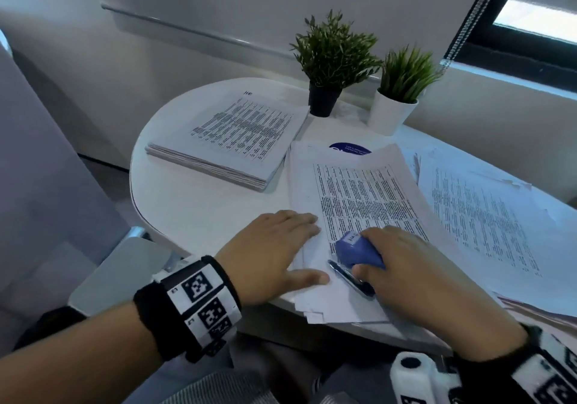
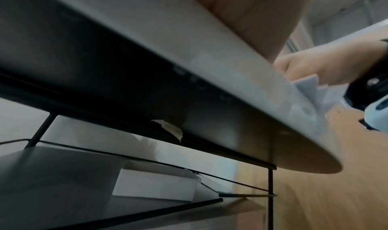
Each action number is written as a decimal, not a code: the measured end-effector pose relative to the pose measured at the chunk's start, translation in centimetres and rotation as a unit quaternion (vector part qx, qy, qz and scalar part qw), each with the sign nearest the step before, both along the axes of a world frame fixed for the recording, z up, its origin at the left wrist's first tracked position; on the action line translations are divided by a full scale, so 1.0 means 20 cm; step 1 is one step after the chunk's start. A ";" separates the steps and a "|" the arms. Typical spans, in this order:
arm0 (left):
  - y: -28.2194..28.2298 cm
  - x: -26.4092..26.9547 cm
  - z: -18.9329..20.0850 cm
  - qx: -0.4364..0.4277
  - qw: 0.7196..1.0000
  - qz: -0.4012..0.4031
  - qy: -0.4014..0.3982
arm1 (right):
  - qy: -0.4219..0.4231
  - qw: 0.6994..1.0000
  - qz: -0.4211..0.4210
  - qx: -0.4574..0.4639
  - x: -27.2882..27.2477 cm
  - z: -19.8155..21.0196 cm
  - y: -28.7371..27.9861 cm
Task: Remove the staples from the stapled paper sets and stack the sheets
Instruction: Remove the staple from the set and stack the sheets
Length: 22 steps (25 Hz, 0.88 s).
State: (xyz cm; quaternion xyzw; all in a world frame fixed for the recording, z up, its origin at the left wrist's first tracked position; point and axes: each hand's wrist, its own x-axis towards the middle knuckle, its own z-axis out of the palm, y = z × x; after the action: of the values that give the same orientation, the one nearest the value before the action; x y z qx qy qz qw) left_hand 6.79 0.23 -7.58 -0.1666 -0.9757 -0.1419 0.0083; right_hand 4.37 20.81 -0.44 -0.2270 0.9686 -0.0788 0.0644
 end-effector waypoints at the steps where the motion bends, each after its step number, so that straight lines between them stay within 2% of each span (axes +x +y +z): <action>1: 0.01 0.00 -0.01 -0.057 0.998 0.008 -0.021 | 0.001 1.000 0.005 0.018 0.00 0.00 -0.02; 3: 0.01 -0.02 0.00 -0.093 0.995 0.015 -0.044 | 0.001 0.999 0.002 0.040 -0.01 0.00 -0.06; 7: 0.02 -0.04 0.02 -0.099 0.992 0.018 -0.076 | -0.003 0.998 -0.006 0.058 -0.01 0.01 -0.12; 12: 0.02 -0.05 0.04 -0.109 0.990 0.018 -0.089 | -0.001 0.999 0.027 0.041 -0.04 -0.01 -0.13; 17: 0.03 -0.05 0.05 -0.113 0.988 0.013 -0.105 | 0.049 0.996 0.062 0.046 -0.03 -0.05 -0.12; 22: 0.03 -0.05 0.05 -0.124 0.987 0.013 -0.103 | 0.060 0.993 0.081 0.053 -0.03 -0.06 -0.13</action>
State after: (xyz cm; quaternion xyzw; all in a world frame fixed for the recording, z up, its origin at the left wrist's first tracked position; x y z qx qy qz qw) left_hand 5.70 0.86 -6.51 -0.1377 -0.9835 -0.0359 -0.1112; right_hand 3.69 18.24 -1.61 -0.3055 0.9518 -0.0077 0.0243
